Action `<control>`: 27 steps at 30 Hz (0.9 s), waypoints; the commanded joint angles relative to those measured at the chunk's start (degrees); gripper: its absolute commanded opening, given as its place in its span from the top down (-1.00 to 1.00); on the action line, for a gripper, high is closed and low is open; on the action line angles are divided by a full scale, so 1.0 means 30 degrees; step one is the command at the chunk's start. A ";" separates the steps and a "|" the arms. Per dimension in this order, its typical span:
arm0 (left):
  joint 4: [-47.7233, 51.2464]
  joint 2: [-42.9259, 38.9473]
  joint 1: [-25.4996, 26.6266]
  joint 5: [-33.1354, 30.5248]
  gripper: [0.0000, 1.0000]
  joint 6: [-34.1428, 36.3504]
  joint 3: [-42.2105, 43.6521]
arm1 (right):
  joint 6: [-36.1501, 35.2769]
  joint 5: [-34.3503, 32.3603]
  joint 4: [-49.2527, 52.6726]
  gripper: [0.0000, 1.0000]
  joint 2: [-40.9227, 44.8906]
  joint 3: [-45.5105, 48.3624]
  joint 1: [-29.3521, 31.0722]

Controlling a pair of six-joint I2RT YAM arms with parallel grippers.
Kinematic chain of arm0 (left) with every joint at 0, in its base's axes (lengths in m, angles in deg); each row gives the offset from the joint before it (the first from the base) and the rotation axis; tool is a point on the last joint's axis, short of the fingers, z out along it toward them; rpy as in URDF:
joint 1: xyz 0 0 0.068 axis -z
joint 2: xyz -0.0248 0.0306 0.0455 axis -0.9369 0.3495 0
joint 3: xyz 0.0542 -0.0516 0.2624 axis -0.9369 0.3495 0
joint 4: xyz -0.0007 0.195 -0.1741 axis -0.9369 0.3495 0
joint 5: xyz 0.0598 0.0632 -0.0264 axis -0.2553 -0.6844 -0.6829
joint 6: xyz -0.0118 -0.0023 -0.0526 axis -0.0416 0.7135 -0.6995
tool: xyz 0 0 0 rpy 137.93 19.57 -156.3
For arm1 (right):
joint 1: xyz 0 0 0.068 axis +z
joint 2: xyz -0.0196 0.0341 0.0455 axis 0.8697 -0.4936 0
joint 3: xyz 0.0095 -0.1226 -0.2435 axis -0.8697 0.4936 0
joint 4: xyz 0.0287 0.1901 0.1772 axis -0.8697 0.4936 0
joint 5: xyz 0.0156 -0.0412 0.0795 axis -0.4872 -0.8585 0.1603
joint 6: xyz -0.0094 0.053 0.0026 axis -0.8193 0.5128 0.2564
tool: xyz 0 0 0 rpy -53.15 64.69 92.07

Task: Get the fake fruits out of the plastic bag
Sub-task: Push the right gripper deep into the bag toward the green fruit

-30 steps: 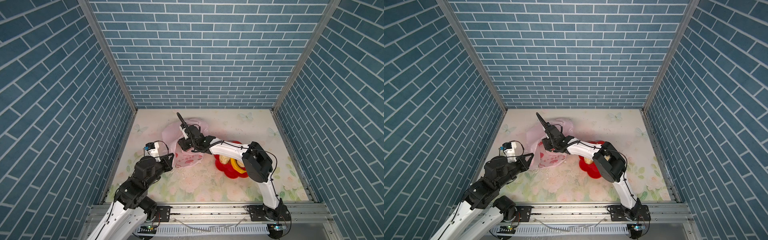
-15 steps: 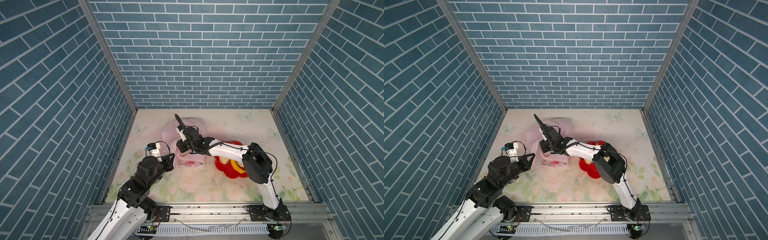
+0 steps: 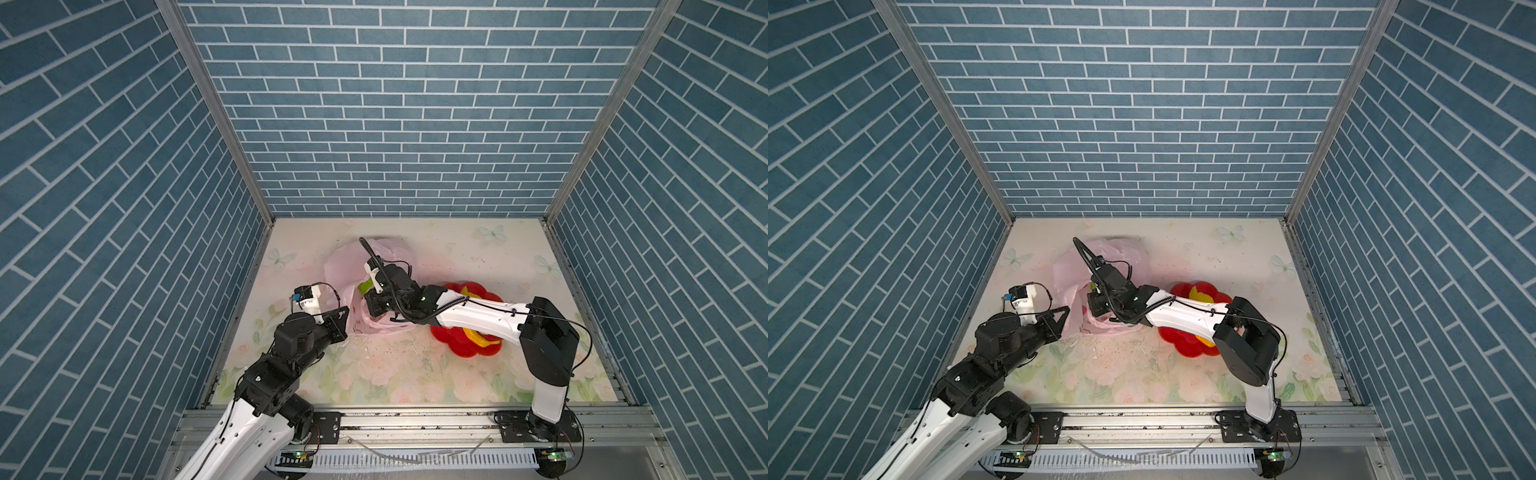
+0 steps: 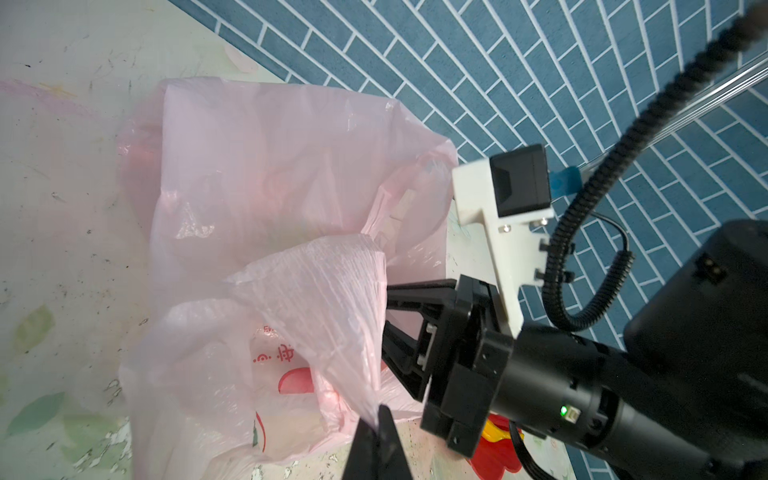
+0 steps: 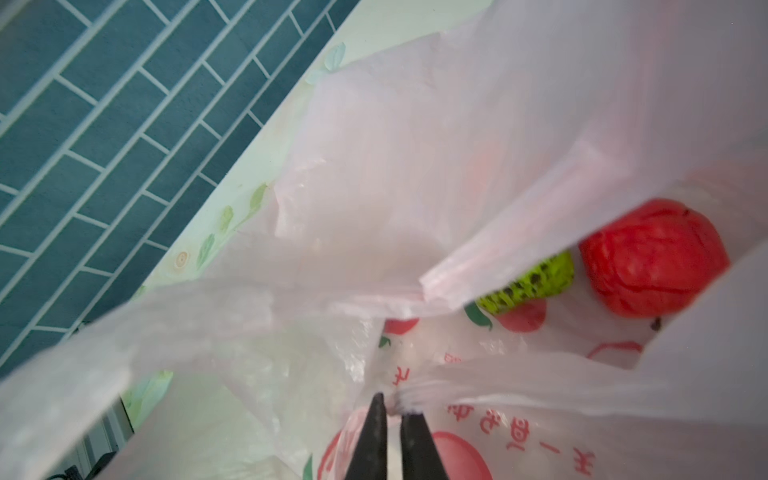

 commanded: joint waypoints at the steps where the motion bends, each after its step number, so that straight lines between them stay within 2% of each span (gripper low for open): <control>1: -0.0352 -0.0218 0.0001 0.0079 1.00 0.0296 -0.0386 | 0.0746 -0.1497 0.1109 0.76 0.1126 0.0853 0.0098; 9: -0.0085 -0.0504 0.0025 0.0122 1.00 0.0269 -0.0407 | -0.0302 -0.1411 0.4177 0.41 0.1742 -0.0346 0.0632; 16: -0.0084 -0.0552 0.0015 0.0252 1.00 0.0216 -0.0507 | -0.0902 -0.0685 0.4040 0.54 0.1034 -0.1217 0.0814; 27: -0.0363 -0.0391 0.0008 0.0597 1.00 -0.0252 -0.0256 | -0.1977 0.1221 0.3257 0.50 -0.4780 -0.6983 0.0664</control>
